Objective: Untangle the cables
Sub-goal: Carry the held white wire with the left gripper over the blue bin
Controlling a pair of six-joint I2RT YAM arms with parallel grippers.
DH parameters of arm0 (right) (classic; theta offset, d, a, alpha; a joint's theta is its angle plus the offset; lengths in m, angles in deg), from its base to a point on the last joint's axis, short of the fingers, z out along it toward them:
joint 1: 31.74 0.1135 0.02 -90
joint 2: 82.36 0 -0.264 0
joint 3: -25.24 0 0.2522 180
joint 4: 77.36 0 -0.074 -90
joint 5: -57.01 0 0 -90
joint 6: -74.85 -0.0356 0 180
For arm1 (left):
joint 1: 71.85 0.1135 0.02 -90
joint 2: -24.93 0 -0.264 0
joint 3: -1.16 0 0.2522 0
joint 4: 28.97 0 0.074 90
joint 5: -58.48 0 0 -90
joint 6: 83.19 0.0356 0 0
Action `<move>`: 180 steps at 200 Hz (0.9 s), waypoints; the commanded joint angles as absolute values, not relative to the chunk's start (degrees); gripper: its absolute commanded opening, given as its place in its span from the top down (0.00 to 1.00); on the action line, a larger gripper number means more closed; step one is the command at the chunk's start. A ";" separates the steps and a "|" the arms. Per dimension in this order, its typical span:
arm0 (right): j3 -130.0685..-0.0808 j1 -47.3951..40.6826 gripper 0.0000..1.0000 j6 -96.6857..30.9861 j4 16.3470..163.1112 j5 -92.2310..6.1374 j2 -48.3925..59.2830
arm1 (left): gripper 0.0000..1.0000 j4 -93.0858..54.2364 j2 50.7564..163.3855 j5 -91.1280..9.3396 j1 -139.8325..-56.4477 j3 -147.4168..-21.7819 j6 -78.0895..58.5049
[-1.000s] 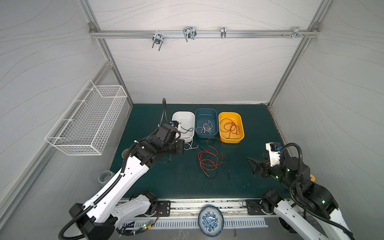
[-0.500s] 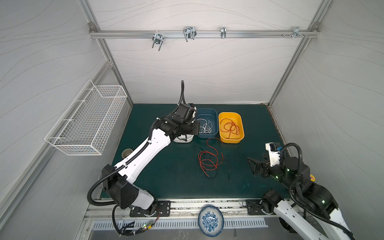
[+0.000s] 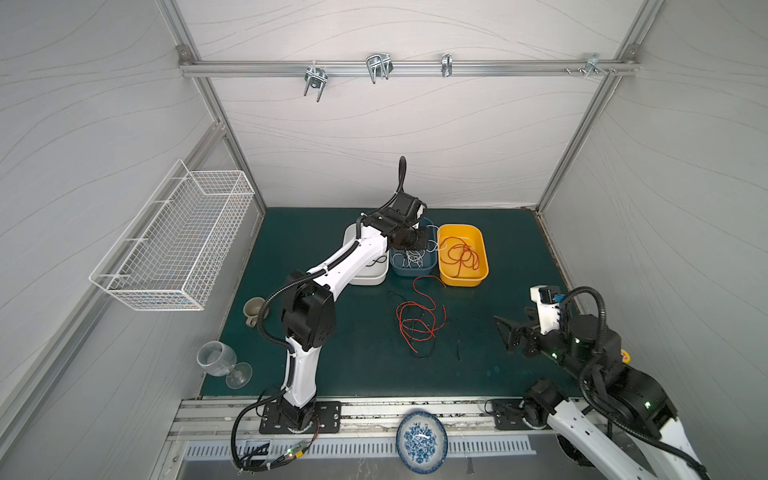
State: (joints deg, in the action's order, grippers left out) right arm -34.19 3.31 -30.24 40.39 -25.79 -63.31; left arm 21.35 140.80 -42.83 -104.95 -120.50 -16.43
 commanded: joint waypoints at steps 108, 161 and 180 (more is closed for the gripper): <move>-32.92 3.77 0.01 -28.77 42.03 -27.51 -65.40 | 1.00 5.99 145.74 -50.94 -97.43 -110.95 -28.62; -32.86 3.85 0.01 -28.73 42.11 -27.47 -65.31 | 1.00 11.27 149.48 -47.11 -97.43 -112.11 -27.68; -32.82 3.81 0.01 -28.76 42.12 -27.60 -65.35 | 1.00 14.25 151.48 -46.47 -97.43 -113.77 -27.03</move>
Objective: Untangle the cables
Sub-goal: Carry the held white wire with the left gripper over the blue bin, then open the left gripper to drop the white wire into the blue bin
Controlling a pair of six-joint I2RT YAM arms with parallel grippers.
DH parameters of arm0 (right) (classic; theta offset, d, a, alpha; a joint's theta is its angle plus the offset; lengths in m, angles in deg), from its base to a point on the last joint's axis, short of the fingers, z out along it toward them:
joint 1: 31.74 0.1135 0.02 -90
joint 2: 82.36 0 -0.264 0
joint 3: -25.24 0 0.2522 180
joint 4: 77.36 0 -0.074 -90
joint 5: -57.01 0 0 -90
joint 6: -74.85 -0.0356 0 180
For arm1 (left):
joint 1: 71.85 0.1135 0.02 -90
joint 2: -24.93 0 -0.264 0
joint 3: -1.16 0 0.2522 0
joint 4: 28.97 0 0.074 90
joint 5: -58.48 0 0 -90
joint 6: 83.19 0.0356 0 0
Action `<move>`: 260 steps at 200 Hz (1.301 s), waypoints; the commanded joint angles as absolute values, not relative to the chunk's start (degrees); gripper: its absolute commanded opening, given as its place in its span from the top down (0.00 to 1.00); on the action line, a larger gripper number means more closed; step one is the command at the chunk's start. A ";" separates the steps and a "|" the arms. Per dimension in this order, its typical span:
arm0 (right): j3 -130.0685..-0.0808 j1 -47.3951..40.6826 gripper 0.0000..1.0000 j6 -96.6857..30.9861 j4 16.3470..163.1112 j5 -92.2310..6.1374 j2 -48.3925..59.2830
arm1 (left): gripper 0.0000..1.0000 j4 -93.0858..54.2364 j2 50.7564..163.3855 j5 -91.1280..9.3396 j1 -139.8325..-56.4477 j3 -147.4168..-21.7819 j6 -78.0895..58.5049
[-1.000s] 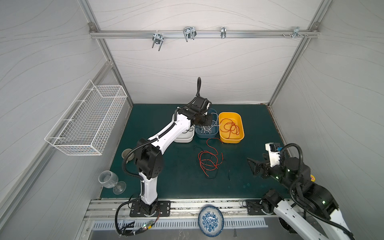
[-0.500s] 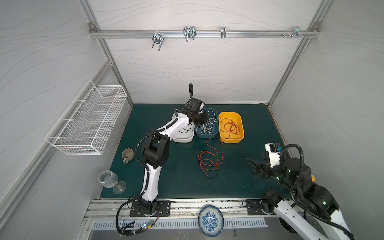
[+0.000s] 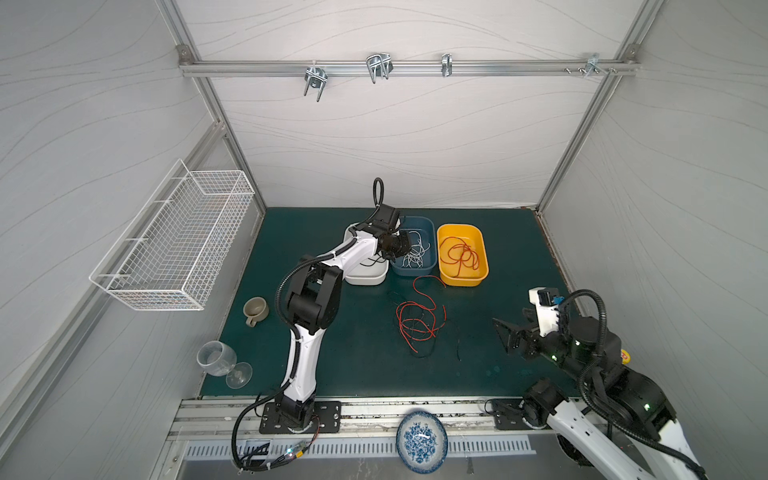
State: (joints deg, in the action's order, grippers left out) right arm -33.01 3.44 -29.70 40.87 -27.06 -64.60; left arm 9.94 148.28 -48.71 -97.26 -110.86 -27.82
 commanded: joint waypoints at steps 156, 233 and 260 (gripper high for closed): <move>-32.66 3.85 0.01 -28.60 42.21 -27.58 -65.89 | 0.78 21.12 153.02 -44.99 -97.51 -122.44 -25.88; -32.67 3.85 0.01 -28.62 42.13 -27.24 -65.92 | 0.61 24.54 149.20 -44.08 -97.49 -126.38 -25.54; -32.73 3.85 0.01 -28.85 42.03 -26.91 -65.84 | 0.53 26.24 146.78 -43.39 -97.43 -128.45 -24.89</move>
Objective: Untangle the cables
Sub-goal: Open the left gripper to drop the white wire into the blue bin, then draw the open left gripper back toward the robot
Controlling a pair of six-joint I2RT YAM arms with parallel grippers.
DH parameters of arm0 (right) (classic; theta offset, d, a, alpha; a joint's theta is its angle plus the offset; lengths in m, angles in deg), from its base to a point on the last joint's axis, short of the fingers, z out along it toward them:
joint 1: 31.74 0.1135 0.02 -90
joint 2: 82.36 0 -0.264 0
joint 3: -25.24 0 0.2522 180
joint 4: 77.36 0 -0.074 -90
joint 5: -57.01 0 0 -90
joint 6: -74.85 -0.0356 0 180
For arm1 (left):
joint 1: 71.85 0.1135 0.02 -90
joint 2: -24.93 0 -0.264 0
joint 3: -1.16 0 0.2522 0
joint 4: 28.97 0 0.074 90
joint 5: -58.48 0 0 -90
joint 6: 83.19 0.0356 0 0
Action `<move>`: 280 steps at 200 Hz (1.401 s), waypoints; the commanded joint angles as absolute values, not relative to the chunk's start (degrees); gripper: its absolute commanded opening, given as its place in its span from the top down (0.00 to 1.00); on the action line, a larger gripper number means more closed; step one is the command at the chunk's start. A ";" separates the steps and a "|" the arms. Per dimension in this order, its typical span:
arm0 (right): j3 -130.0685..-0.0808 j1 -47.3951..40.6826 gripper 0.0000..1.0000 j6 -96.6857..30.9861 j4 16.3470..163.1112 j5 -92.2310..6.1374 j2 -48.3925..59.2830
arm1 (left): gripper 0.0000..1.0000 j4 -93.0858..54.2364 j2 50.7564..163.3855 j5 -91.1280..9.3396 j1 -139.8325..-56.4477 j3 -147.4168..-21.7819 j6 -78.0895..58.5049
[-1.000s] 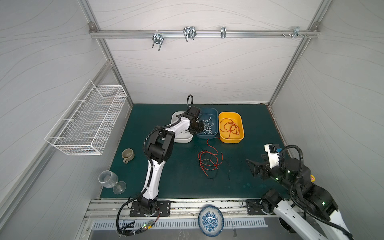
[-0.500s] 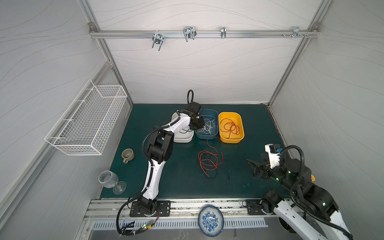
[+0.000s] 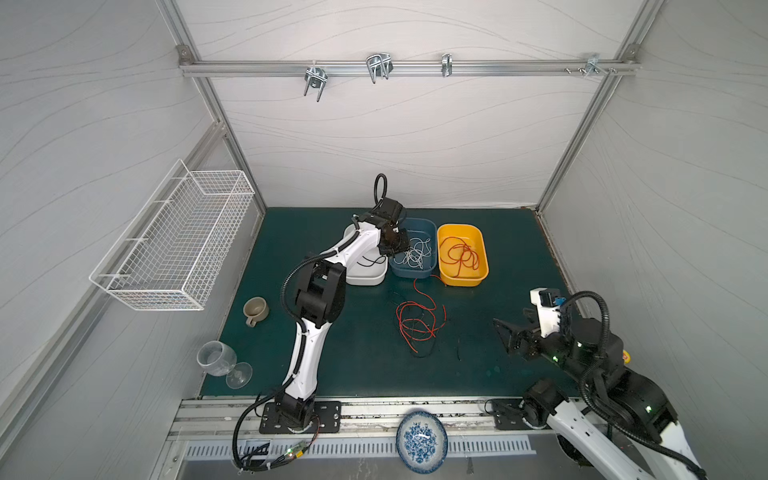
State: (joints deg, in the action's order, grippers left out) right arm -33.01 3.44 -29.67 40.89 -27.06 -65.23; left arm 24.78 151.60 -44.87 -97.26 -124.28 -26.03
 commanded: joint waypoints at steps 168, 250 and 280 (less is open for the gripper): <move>-33.41 3.85 0.01 -31.02 40.96 -27.25 -58.95 | 0.11 29.52 108.29 -35.31 -97.51 -104.98 -16.56; -38.37 10.86 0.01 -41.40 36.85 -23.47 -41.36 | 0.00 31.50 79.26 -25.23 -98.39 -77.47 -17.34; -34.34 19.38 0.01 -46.18 40.68 -17.98 -37.34 | 0.00 31.64 72.65 -21.04 -98.39 -69.43 -16.53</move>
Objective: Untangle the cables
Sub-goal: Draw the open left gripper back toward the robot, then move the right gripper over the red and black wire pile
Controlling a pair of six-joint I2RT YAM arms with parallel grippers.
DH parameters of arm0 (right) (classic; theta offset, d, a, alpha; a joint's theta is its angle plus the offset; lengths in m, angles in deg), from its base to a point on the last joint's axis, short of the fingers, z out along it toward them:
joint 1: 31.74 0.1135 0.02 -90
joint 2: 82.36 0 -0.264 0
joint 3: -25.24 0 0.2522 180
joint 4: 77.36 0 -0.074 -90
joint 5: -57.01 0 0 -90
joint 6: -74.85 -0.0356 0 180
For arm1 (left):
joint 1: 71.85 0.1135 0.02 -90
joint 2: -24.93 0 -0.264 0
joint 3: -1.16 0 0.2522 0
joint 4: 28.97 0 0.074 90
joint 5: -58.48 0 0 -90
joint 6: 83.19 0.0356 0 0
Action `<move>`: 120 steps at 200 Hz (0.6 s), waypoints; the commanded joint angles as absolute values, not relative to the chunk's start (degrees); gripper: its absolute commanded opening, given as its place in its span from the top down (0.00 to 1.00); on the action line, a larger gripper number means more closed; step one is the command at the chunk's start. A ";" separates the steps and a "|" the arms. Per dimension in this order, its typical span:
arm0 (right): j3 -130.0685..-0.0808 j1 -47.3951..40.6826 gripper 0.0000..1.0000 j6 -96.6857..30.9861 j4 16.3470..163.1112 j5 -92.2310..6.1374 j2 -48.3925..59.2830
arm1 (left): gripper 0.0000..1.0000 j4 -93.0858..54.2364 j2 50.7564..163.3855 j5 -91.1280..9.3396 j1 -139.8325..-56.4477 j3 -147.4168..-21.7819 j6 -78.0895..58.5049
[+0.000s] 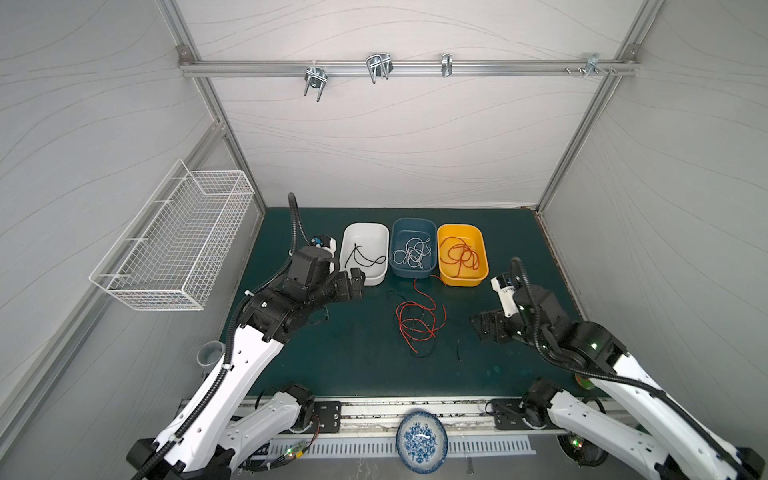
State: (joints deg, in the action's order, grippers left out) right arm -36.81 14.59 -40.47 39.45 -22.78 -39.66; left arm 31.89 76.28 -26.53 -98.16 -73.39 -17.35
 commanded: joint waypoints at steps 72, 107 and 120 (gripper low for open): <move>-27.87 23.64 0.05 -49.19 52.42 -17.51 -29.49 | 0.00 29.83 69.88 -20.27 -98.39 -61.80 -16.27; -24.07 23.65 0.17 -49.56 57.97 -19.89 -27.30 | 0.00 29.40 70.03 -20.47 -98.39 -61.55 -15.71; -23.48 23.63 0.21 -49.63 59.02 -19.79 -26.31 | 0.00 29.24 69.84 -20.18 -98.39 -61.39 -15.64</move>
State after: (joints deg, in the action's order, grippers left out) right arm -24.27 23.33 -48.38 54.14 -19.04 -27.55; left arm 31.54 70.29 -21.48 -98.16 -60.37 -16.74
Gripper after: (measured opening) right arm 0.825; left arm 0.997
